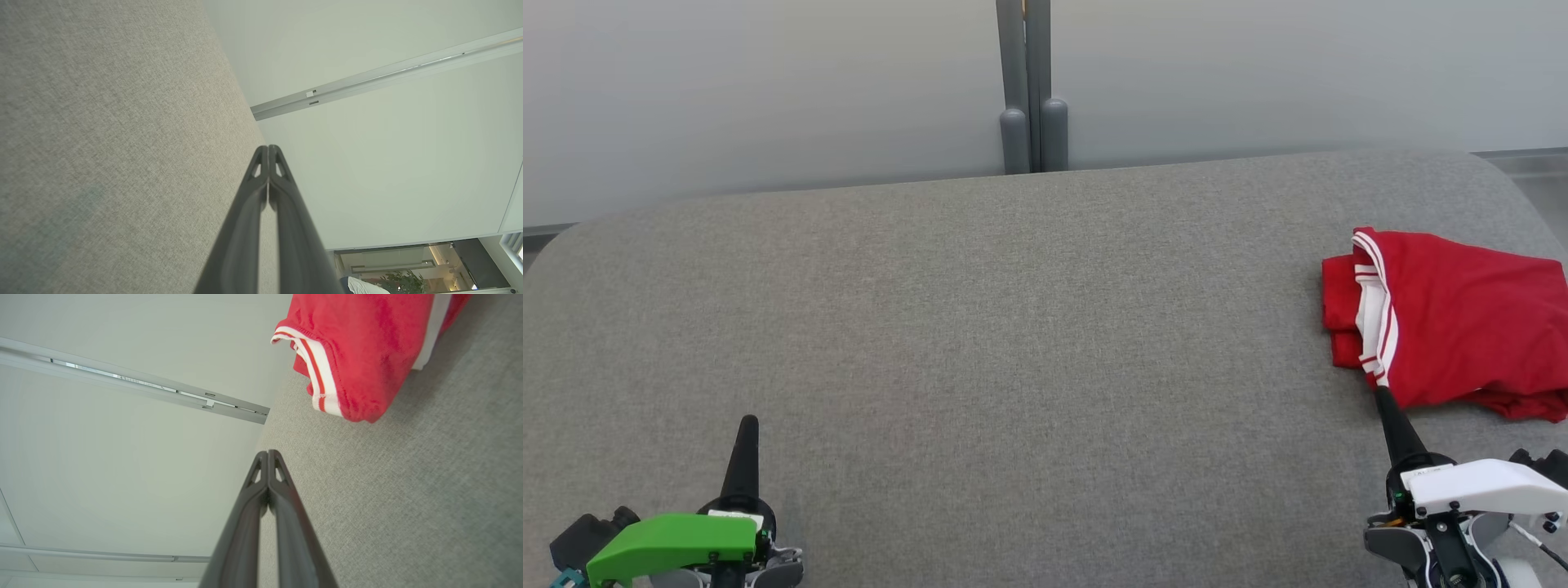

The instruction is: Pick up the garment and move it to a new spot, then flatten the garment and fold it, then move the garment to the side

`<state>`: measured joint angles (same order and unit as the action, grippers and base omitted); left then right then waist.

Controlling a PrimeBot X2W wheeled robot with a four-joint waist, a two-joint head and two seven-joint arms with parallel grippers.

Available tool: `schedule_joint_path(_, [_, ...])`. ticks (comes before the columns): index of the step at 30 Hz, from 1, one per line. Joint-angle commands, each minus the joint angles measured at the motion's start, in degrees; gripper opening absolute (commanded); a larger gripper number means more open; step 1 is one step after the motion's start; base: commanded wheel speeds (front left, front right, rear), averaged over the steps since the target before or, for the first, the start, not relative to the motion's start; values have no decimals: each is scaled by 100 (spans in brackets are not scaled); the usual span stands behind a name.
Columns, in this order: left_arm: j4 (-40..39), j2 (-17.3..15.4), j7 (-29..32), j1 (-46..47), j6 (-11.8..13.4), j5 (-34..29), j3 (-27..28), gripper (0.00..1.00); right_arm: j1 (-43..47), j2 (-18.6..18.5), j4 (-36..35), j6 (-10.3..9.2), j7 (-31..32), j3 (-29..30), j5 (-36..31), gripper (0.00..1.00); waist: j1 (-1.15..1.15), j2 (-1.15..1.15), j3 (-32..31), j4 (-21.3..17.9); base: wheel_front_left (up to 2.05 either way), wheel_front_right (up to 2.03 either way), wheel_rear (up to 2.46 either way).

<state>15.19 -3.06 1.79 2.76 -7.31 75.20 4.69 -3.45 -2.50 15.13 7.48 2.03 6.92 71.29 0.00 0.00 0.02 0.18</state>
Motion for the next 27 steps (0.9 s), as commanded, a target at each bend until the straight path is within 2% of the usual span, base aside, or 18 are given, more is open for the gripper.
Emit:
schedule_joint_path(1, [-58,-11,35,124,-22,139,33,0,-108,-35,-65,4,49,-2,178,0,0,0,0,-1,0,0,0])
schedule_joint_path(27, [-163,11,332,257,-28,1257,137,0,-194,-46,-153,3,352,-21,1534,0,0,0,9,-12,0,0,0])
